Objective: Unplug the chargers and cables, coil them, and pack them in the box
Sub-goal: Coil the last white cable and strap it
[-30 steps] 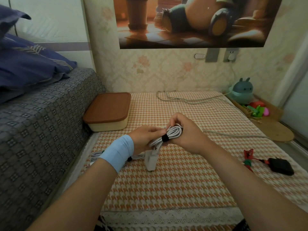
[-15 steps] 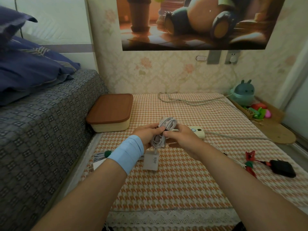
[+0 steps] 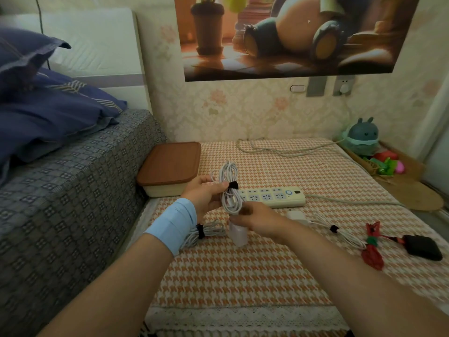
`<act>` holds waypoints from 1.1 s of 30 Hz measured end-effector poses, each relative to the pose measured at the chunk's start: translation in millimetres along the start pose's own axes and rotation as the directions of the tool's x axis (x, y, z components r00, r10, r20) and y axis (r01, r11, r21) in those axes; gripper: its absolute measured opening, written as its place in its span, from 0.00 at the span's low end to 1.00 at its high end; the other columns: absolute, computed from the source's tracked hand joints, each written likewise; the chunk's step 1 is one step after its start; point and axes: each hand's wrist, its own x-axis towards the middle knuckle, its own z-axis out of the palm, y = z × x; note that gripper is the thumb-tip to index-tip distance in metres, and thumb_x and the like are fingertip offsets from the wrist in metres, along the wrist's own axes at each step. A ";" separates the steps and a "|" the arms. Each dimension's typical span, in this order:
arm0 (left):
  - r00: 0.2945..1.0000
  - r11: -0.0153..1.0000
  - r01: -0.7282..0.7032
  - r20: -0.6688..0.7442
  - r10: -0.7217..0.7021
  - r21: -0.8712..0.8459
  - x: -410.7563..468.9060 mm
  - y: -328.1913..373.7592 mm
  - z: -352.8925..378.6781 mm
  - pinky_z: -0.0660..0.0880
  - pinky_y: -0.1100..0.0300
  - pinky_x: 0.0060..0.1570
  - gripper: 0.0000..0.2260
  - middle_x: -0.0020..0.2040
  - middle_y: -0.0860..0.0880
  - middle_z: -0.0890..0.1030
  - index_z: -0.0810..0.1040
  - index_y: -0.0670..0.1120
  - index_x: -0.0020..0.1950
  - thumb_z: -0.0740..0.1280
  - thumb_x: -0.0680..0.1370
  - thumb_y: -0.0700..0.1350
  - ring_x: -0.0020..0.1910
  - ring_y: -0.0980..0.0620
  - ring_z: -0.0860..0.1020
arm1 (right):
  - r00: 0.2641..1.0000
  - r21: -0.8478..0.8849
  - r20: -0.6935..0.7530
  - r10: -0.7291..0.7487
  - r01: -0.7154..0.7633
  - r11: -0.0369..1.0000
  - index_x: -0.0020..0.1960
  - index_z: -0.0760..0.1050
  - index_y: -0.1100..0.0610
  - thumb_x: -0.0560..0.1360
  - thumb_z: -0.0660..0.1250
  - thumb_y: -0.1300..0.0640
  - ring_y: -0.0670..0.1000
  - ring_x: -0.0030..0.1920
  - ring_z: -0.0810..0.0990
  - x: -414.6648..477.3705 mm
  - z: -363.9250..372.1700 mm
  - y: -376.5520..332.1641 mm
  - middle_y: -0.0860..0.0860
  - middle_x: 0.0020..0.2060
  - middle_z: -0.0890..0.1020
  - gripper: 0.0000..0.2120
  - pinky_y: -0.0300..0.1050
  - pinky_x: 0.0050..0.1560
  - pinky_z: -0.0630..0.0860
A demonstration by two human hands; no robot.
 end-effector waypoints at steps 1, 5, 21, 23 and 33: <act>1.000 1.000 -0.012 -0.006 0.012 0.008 -3.8 1.8 -1.1 0.81 0.56 0.34 0.14 0.45 0.42 0.84 0.68 0.43 0.53 0.71 0.75 0.34 0.38 0.47 0.84 | 1.000 0.008 0.015 -0.001 0.000 1.000 0.68 0.75 0.55 0.79 0.70 0.49 0.54 0.61 0.79 0.8 -2.1 0.2 0.52 0.62 0.80 0.20 0.59 0.67 0.75; 1.000 0.957 -0.012 0.009 0.010 0.291 -8.1 1.2 -21.1 0.81 0.51 0.37 0.27 0.55 0.38 0.79 0.67 0.50 0.63 0.75 0.71 0.33 0.47 0.41 0.83 | 0.986 -0.148 0.154 0.066 -0.043 0.988 0.68 0.73 0.49 0.82 0.66 0.49 0.51 0.58 0.78 -3.6 -11.9 0.4 0.47 0.60 0.78 0.16 0.50 0.56 0.74; 0.897 0.094 -0.292 0.307 -0.318 0.952 -34.5 -12.6 -48.1 0.70 0.52 0.66 0.28 0.65 0.53 0.74 0.72 0.56 0.68 0.77 0.70 0.53 0.64 0.50 0.73 | 0.988 -0.642 0.152 -0.039 0.128 0.756 0.64 0.81 0.47 0.76 0.72 0.58 0.48 0.54 0.81 -12.0 11.7 -4.3 0.47 0.55 0.84 0.17 0.44 0.54 0.77; 0.880 0.045 -0.324 0.318 -0.351 0.945 -37.1 -16.2 -45.7 0.70 0.52 0.66 0.20 0.64 0.53 0.76 0.76 0.54 0.66 0.73 0.75 0.51 0.63 0.50 0.74 | 0.982 -0.656 0.185 -0.029 0.146 0.740 0.63 0.83 0.50 0.78 0.68 0.63 0.48 0.58 0.81 -10.5 17.1 -9.1 0.47 0.59 0.84 0.16 0.43 0.58 0.77; 0.980 0.257 -0.201 0.197 0.040 0.945 -4.3 3.6 -75.0 0.72 0.57 0.60 0.14 0.61 0.52 0.80 0.80 0.50 0.62 0.68 0.78 0.52 0.59 0.51 0.77 | 0.990 -0.578 -0.021 -0.139 0.102 0.810 0.61 0.81 0.50 0.76 0.61 0.65 0.52 0.58 0.78 23.0 26.1 -56.9 0.52 0.62 0.80 0.19 0.50 0.57 0.78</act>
